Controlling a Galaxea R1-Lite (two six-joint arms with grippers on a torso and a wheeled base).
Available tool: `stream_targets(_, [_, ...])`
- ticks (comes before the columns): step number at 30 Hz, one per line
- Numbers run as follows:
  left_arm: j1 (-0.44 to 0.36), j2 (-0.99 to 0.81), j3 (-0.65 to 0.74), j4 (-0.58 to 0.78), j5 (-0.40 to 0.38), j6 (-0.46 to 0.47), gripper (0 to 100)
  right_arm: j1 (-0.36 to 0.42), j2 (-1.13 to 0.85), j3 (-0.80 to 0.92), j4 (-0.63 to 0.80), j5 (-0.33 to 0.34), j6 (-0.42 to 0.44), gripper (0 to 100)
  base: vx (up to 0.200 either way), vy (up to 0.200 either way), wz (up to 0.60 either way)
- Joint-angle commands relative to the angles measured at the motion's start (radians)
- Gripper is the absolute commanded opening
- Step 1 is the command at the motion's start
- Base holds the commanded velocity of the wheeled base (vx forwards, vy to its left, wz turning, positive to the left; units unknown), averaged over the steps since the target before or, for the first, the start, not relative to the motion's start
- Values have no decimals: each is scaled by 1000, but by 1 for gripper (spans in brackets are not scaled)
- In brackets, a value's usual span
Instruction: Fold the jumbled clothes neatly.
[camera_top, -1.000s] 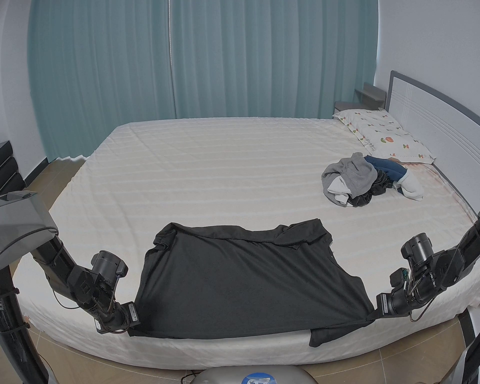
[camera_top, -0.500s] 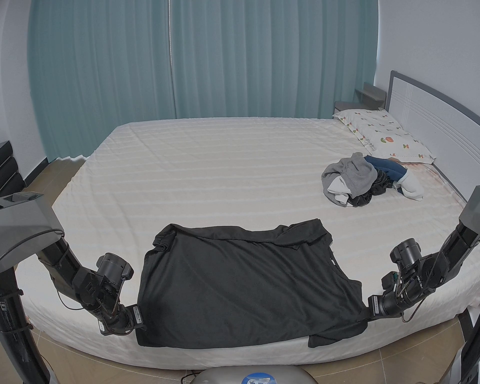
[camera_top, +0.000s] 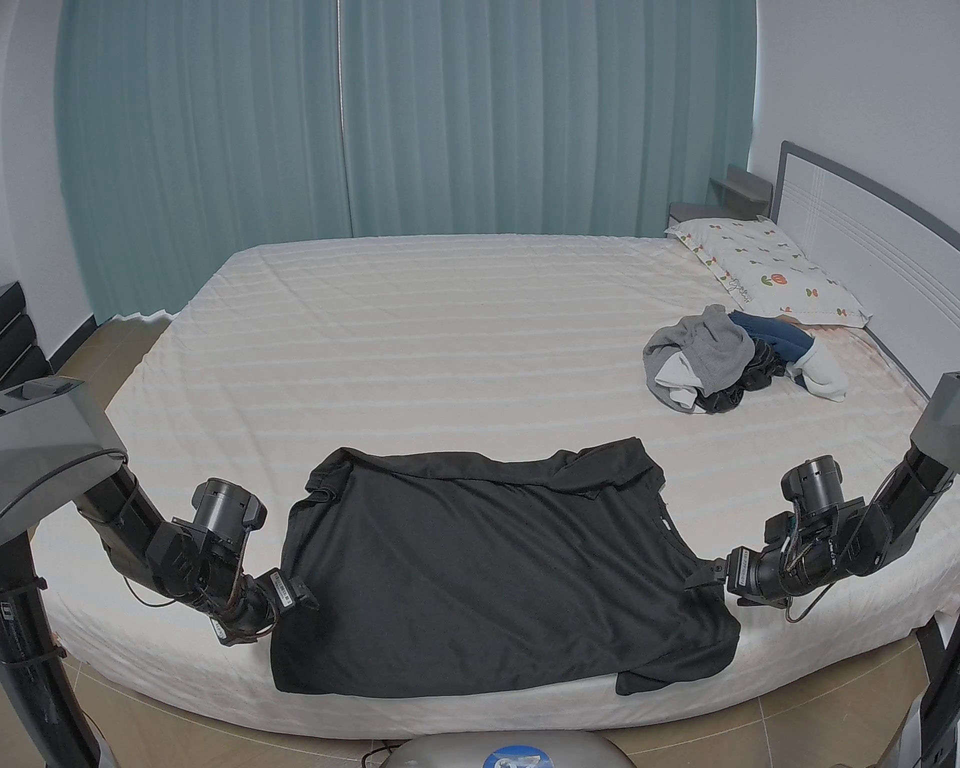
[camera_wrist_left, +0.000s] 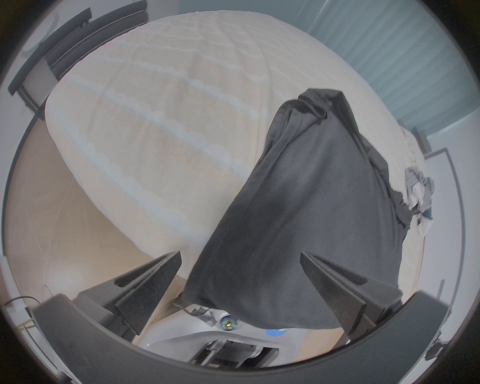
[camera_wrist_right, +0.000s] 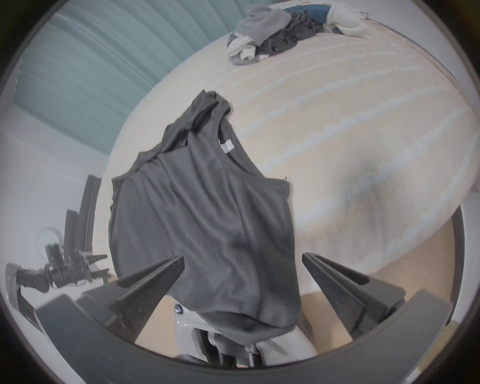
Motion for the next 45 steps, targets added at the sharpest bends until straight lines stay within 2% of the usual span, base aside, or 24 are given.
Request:
stream_targets(1, [-1, 9, -20, -40, -16, -49, 100, 3, 48, -17, -51, 6, 71, 100, 0, 0, 0])
stream_targets(2, [-1, 9, -20, -40, -16, -49, 100, 3, 48, -17, -51, 6, 71, 100, 0, 0, 0])
stream_targets(3, [-1, 7, -28, -57, -22, -71, 100, 3, 48, -41, -62, 9, 144, 100, 0, 0, 0])
stream_targets(5, [0, 4, -35, -68, -33, -99, 100, -3, 45, -60, -68, 28, 204, 100, 0, 0, 0])
stream_targets(11, [0, -5, -45, -70, -85, -131, 100, 0, 46, -66, -132, 100, 287, 100, 0, 0, 0])
stream_targets(14, [2, -2, -54, -71, -90, -140, 100, 15, 68, -60, -186, 103, 327, 100, 0, 0, 0])
stream_targets(21, [3, 9, -77, -83, -93, -181, 100, 32, 102, -57, -356, 103, 496, 100, 200, 0, 0])
stream_targets(38, [34, 41, -157, -93, -93, -307, 100, 48, 172, -55, -430, 115, 520, 100, 24, 0, 0])
stream_targets(45, [38, 38, -160, -91, -91, -312, 100, 49, 172, -49, -432, 114, 520, 100, 171, -86, 0])
